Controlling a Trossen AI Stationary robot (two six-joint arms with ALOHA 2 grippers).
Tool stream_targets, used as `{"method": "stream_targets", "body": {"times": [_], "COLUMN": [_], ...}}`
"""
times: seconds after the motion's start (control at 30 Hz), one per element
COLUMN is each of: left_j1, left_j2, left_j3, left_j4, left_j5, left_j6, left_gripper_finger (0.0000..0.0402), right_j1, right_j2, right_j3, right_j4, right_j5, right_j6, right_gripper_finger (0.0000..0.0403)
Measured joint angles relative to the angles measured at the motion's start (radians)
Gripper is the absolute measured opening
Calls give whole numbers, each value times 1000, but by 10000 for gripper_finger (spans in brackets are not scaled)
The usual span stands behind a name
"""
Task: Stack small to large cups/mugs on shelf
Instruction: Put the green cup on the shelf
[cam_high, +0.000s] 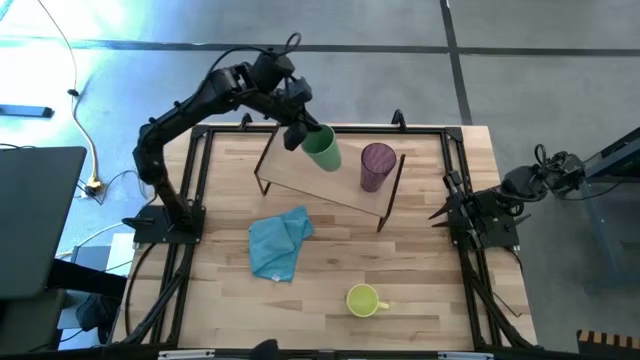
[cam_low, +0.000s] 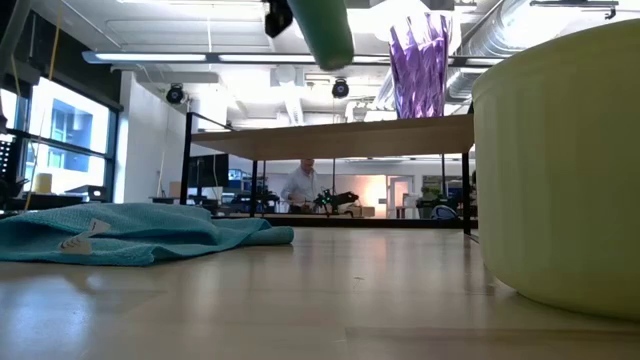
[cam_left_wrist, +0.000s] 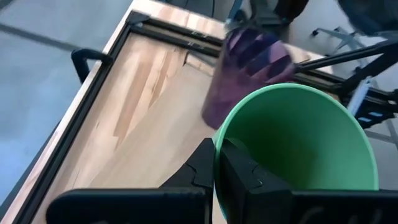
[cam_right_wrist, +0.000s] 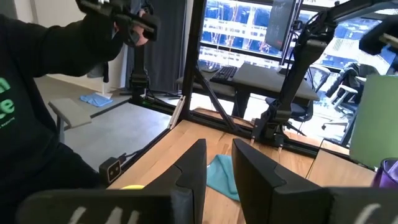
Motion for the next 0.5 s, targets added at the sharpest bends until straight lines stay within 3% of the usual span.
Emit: {"method": "stream_targets", "body": {"times": [0.5], "left_j1": [-13], "left_j2": [79], "left_j3": [-1], "left_j4": [-36], "left_j5": [-125], "left_j6": [27], "left_gripper_finger": [0], "right_j1": [0], "right_j2": [2], "right_j3": [0], "right_j4": [0], "right_j5": [2], "right_j6": [-21], "right_gripper_finger": [67]}}
